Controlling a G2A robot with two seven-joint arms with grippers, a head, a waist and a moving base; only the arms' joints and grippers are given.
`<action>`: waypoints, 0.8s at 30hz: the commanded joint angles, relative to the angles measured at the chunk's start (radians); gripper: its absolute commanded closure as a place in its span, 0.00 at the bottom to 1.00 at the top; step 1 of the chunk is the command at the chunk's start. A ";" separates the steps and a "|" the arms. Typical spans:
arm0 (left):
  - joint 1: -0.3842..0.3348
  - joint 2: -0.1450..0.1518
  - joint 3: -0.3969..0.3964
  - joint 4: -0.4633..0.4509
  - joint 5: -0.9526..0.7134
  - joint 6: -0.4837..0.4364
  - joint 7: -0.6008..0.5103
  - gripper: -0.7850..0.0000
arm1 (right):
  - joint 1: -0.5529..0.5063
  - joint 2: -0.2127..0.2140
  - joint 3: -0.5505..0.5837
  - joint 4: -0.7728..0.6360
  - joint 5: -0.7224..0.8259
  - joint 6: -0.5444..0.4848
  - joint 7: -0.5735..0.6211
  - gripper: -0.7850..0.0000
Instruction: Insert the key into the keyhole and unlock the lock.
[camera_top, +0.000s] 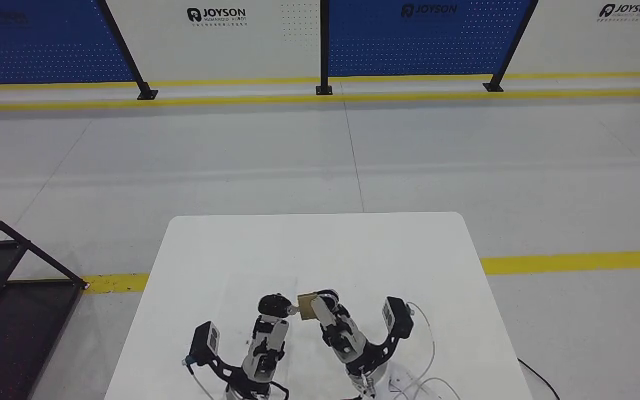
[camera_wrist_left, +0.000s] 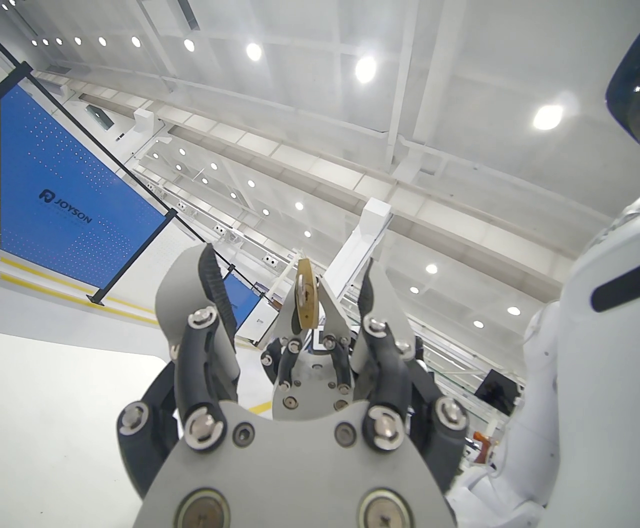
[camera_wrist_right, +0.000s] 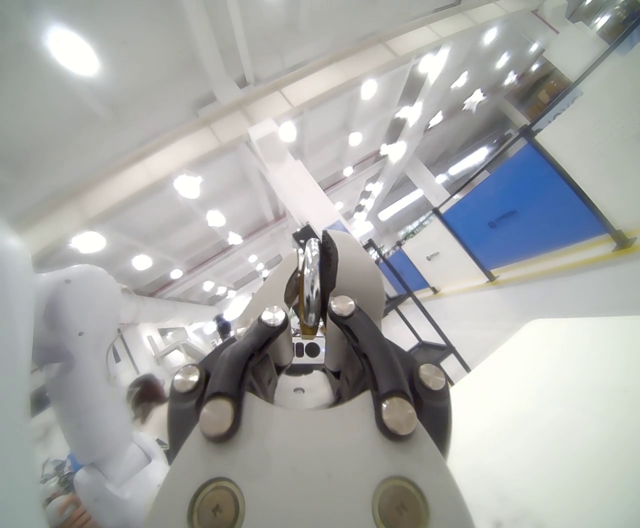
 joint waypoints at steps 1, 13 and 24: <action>-0.002 0.004 -0.013 0.008 0.010 -0.022 -0.010 0.51 | -0.003 0.001 0.004 -0.002 0.005 -0.002 0.008 1.00; 0.003 0.020 -0.050 0.023 -0.005 -0.113 -0.091 0.67 | -0.015 0.007 0.017 -0.018 0.034 0.006 0.072 1.00; -0.003 0.021 -0.049 0.017 -0.011 -0.099 -0.111 0.90 | -0.014 0.008 0.015 -0.024 0.050 0.019 0.121 1.00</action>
